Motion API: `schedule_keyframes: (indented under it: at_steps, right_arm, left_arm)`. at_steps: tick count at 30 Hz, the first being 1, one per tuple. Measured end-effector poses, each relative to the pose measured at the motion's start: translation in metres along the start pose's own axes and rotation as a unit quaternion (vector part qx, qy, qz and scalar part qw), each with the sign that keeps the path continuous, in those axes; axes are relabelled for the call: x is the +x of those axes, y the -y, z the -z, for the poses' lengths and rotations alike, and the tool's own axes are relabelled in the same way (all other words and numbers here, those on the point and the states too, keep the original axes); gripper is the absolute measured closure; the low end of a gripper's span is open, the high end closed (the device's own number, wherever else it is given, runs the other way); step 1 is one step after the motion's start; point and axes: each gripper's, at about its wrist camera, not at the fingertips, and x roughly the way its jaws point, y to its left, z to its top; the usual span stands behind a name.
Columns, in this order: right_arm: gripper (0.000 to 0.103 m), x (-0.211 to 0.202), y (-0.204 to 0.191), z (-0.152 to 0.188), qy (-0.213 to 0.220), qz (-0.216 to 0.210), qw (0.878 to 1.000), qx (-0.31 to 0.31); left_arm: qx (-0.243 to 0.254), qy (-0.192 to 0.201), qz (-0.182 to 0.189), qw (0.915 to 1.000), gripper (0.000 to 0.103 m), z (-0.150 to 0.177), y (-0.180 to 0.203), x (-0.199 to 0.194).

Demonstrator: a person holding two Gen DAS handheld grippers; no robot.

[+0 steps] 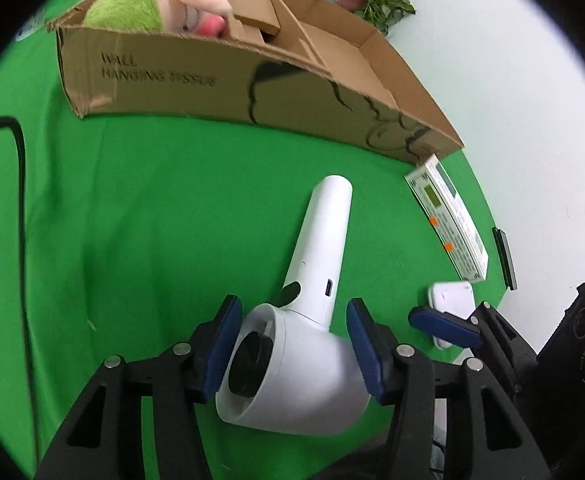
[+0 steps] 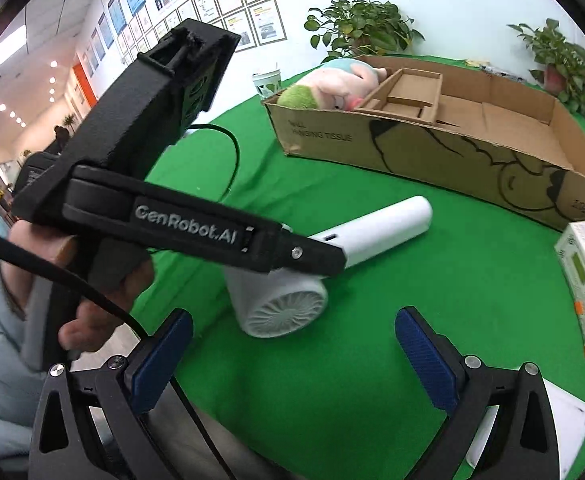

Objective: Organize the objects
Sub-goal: 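Reach the left tool down to the white hair dryer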

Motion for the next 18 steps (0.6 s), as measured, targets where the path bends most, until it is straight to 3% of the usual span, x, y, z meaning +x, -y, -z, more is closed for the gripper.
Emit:
schedule_keyframes:
  at_steps: [6,10,12,14,18]
  right_arm:
    - [0.001,-0.022,0.01,0.025,-0.006,0.015,1.0,0.012]
    - [0.001,-0.038,0.018,0.039,-0.004,0.036,0.999,0.022]
    - [0.001,-0.045,0.023,0.044,-0.002,0.051,0.998,0.029]
    - [0.001,-0.051,0.025,0.047,0.001,0.059,0.998,0.038]
    - [0.002,-0.05,0.013,0.046,0.009,0.079,0.996,0.034]
  left_arm:
    - [-0.051,-0.037,0.045,0.997,0.051,0.017,0.026,0.018]
    - [-0.048,-0.074,0.095,0.9915,0.051,0.022,0.046,0.034]
    - [-0.045,-0.075,0.115,0.9895,0.051,0.02,0.05,0.034]
    - [-0.045,-0.063,0.119,0.9898,0.051,0.016,0.05,0.028]
    - [-0.042,-0.047,0.093,0.9936,0.051,-0.001,0.044,0.028]
